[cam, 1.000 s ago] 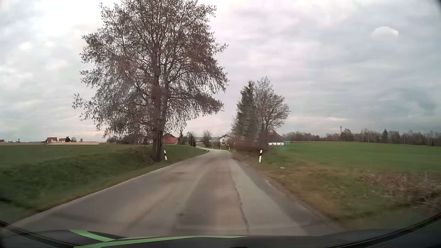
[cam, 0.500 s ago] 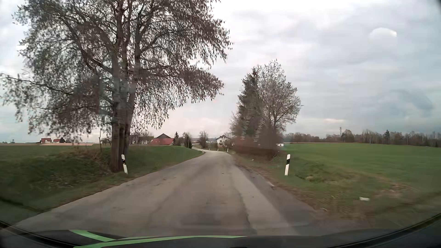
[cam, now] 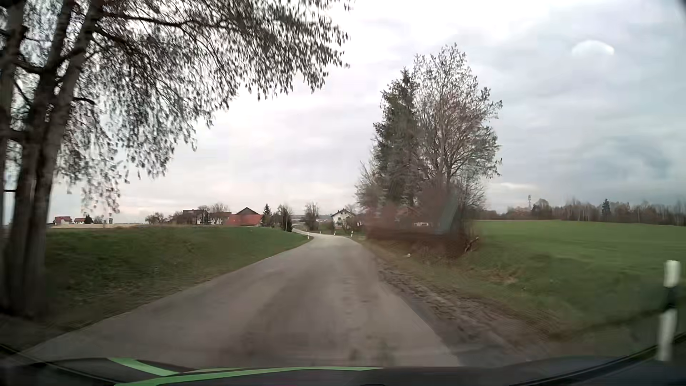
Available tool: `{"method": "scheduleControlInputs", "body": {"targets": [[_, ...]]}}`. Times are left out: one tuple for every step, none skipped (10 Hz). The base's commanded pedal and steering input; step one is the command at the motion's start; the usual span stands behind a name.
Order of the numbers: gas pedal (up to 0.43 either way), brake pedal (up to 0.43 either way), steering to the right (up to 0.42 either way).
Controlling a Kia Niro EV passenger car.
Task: Follow the waypoints while adhering to traffic rules and regulations
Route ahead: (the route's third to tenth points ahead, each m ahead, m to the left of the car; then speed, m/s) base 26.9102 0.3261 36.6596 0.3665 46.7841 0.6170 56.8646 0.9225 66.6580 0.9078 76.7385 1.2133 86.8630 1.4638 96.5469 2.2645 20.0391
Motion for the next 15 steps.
{"method": "scheduleControlInputs", "body": {"targets": [[0.177,0.000,0.003],[0.169,0.000,0.002],[0.157,0.000,0.000],[0.157,0.000,-0.003],[0.150,0.000,-0.003],[0.150,0.000,-0.003],[0.150,0.000,-0.003],[0.150,0.000,-0.003],[0.138,0.000,-0.003],[0.138,0.000,-0.003],[0.130,0.000,-0.003],[0.130,0.000,-0.003],[0.130,0.000,-0.003],[0.118,0.000,-0.003],[0.118,0.000,-0.003]]}}
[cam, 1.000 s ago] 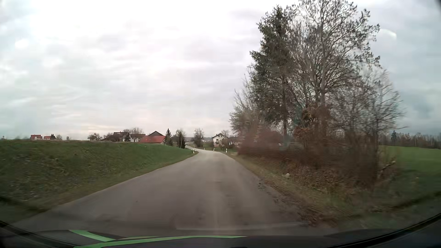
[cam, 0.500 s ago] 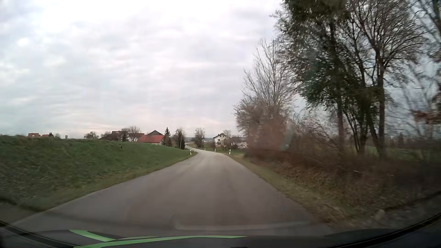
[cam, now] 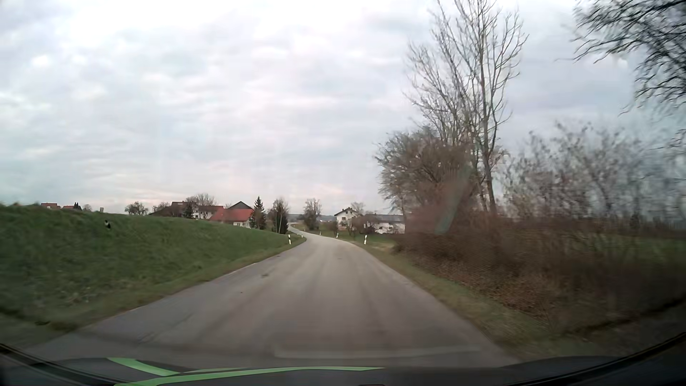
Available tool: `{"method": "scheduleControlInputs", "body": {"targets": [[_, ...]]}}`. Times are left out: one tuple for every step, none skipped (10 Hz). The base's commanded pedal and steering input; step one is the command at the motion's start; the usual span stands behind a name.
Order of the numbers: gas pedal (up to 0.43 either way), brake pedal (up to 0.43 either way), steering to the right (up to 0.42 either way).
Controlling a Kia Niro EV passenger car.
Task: Follow the waypoints while adhering to traffic rules and regulations
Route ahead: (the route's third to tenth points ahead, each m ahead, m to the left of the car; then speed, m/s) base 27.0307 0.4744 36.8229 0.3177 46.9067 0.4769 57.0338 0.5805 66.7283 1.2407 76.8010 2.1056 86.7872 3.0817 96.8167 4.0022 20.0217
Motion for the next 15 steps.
{"method": "scheduleControlInputs", "body": {"targets": [[0.118,0.000,-0.003],[0.118,0.000,-0.003],[0.110,0.000,-0.003],[0.110,0.000,-0.003],[0.110,0.000,-0.003],[0.110,0.000,-0.003],[0.110,0.000,-0.003],[0.110,0.000,-0.003],[0.110,0.000,-0.002],[0.110,0.000,-0.002],[0.110,0.000,-0.002],[0.110,0.000,-0.001],[0.110,0.000,-0.001],[0.110,0.000,-0.001],[0.110,0.000,-0.001]]}}
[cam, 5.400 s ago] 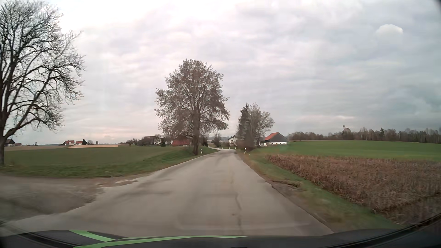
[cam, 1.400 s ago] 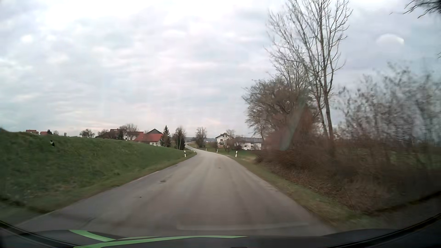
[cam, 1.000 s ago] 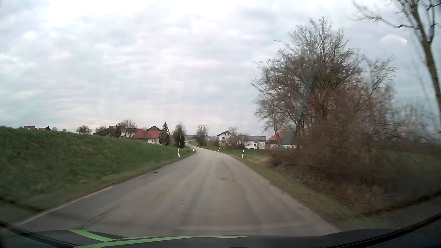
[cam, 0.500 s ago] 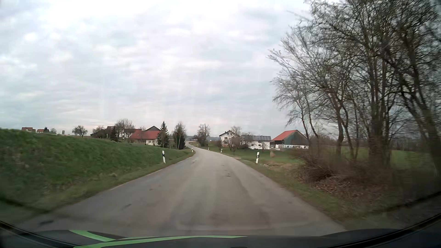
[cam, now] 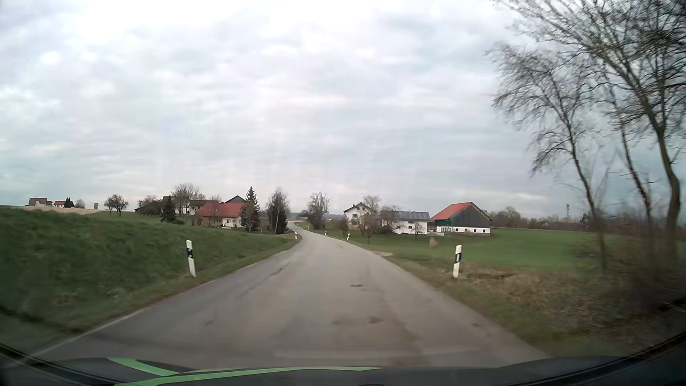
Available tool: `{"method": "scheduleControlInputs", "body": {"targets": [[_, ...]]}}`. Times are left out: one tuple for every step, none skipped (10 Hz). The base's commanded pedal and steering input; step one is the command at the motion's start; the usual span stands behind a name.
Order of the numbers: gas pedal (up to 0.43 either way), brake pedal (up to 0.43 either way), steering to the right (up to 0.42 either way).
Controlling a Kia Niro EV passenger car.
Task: Follow the waypoints while adhering to traffic rules and regulations
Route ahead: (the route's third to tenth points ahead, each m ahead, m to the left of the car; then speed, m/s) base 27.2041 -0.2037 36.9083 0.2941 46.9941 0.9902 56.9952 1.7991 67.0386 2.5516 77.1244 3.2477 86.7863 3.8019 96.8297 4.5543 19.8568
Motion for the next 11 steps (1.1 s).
{"method": "scheduleControlInputs", "body": {"targets": [[0.110,0.000,-0.002],[0.110,0.000,-0.003],[0.118,0.000,-0.003],[0.118,0.000,-0.003],[0.118,0.000,-0.003],[0.130,0.000,-0.003],[0.130,0.000,-0.003],[0.130,0.000,-0.003],[0.138,0.000,-0.004],[0.138,0.000,-0.004],[0.138,0.000,-0.004]]}}
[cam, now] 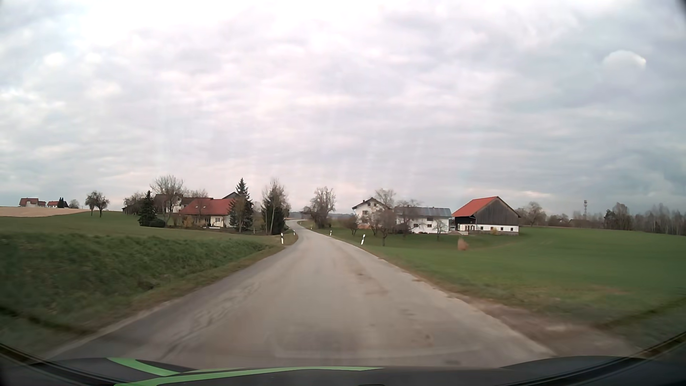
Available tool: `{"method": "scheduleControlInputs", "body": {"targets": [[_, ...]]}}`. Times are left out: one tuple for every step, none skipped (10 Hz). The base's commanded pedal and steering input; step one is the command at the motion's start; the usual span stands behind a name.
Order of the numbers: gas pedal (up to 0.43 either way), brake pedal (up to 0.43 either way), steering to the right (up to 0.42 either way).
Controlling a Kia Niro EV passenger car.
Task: Follow the waypoints while adhering to traffic rules and regulations
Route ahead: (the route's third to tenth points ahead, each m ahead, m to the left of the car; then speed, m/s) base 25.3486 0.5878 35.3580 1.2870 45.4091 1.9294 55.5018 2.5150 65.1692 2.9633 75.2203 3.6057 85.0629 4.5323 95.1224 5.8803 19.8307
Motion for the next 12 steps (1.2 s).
{"method": "scheduleControlInputs", "body": {"targets": [[0.138,0.000,-0.005],[0.150,0.000,-0.005],[0.157,0.000,-0.005],[0.157,0.000,-0.005],[0.157,0.000,-0.005],[0.157,0.000,-0.006],[0.157,0.000,-0.006],[0.157,0.000,-0.006],[0.157,0.000,-0.006],[0.157,0.000,-0.006],[0.157,0.000,-0.006],[0.157,0.000,-0.006]]}}
